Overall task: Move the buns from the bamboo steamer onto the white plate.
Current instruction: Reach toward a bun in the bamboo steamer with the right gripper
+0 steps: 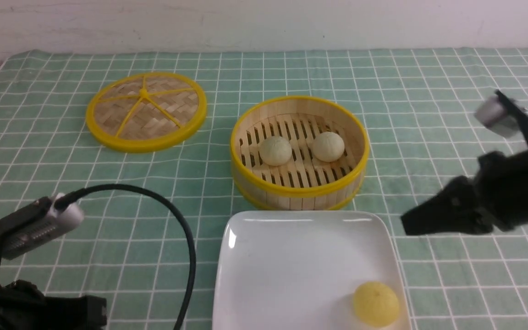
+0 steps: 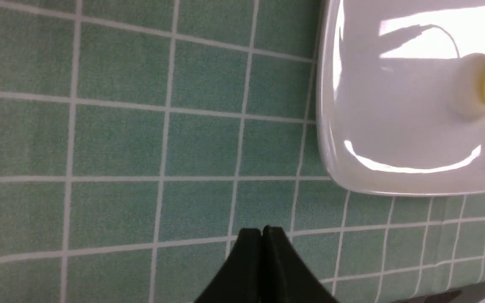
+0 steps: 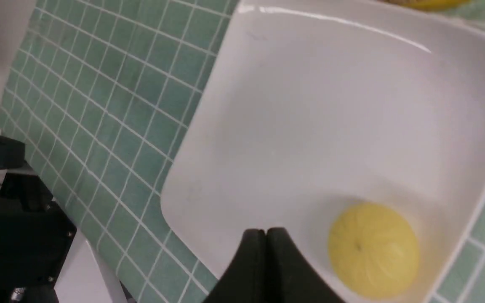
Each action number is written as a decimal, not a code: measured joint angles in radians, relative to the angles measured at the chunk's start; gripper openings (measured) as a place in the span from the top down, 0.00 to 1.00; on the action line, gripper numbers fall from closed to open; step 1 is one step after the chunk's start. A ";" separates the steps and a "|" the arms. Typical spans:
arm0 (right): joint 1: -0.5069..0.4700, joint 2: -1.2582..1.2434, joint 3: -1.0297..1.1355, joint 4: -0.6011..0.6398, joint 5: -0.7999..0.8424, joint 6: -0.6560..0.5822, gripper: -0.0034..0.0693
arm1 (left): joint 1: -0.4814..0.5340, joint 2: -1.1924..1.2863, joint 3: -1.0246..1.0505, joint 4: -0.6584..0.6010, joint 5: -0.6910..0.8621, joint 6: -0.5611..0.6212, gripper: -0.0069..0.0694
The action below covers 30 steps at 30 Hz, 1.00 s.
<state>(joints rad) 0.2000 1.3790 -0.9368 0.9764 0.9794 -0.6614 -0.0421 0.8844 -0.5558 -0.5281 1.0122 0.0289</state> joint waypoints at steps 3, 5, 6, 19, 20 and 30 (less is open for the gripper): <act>0.101 0.132 -0.164 -0.093 -0.018 0.032 0.95 | 0.000 0.000 -0.002 -0.005 -0.012 0.004 0.89; 0.150 0.210 -0.267 -0.179 -0.037 0.082 0.95 | 0.000 0.000 -0.002 -0.005 -0.020 0.005 0.88; 0.161 0.237 -0.301 -0.210 -0.047 0.104 0.95 | 0.000 0.000 -0.002 -0.005 -0.022 0.006 0.88; 0.193 0.671 -0.732 -0.673 -0.339 0.490 0.74 | 0.000 0.000 -0.002 -0.005 -0.026 0.007 0.86; 0.193 0.688 -0.738 -0.687 -0.369 0.498 0.71 | 0.000 0.000 -0.002 -0.005 -0.029 0.007 0.85; 0.193 0.759 -0.747 -0.805 -0.492 0.507 0.47 | 0.000 0.000 -0.003 -0.005 -0.082 0.007 0.84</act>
<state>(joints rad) 0.3933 2.1379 -1.6834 0.1715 0.4870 -0.1544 -0.0421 0.8844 -0.5587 -0.5336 0.9305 0.0357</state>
